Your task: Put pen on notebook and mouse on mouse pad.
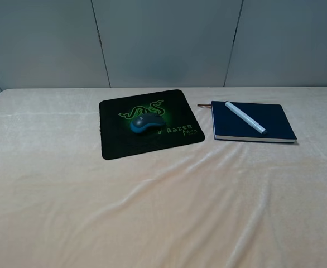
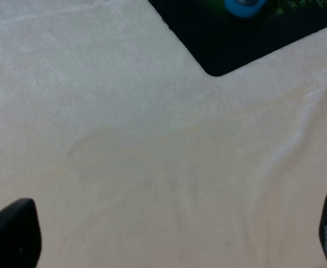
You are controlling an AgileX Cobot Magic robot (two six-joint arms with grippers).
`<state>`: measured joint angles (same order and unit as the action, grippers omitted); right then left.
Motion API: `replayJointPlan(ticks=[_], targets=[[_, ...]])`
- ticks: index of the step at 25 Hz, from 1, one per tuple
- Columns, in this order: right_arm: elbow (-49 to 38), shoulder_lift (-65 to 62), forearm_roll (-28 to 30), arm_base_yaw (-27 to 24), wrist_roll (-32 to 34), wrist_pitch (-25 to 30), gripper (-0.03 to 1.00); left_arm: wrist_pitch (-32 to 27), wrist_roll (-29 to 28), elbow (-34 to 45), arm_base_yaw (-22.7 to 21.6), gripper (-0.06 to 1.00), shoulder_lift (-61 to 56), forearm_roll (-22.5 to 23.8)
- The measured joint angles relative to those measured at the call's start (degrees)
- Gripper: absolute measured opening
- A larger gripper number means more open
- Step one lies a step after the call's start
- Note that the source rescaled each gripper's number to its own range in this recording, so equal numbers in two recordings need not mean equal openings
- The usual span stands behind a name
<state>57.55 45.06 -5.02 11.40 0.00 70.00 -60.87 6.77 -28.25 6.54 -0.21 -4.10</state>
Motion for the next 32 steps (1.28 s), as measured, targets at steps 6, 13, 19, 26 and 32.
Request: replayJointPlan(ticks=[6, 13, 19, 26, 32], targets=[[-7.4, -14.4, 0.0, -0.1, 0.0, 0.1, 1.00, 0.0, 0.0, 0.0, 0.0, 1.00, 0.0, 0.0], [-14.7, -28.1, -0.1, -6.4, 0.0, 0.1, 1.00, 0.0, 0.0, 0.0, 0.0, 1.00, 0.0, 0.0], [-21.9, -38.1, 1.8, -11.9, 0.0, -7.4, 1.00, 0.0, 0.0, 0.0, 0.0, 1.00, 0.0, 0.0], [-28.9, -45.3, 4.1, -12.5, 0.0, -10.6, 1.00, 0.0, 0.0, 0.0, 0.0, 1.00, 0.0, 0.0], [-28.9, -45.4, 4.3, -12.5, 0.0, -10.7, 1.00, 0.0, 0.0, 0.0, 0.0, 1.00, 0.0, 0.0]])
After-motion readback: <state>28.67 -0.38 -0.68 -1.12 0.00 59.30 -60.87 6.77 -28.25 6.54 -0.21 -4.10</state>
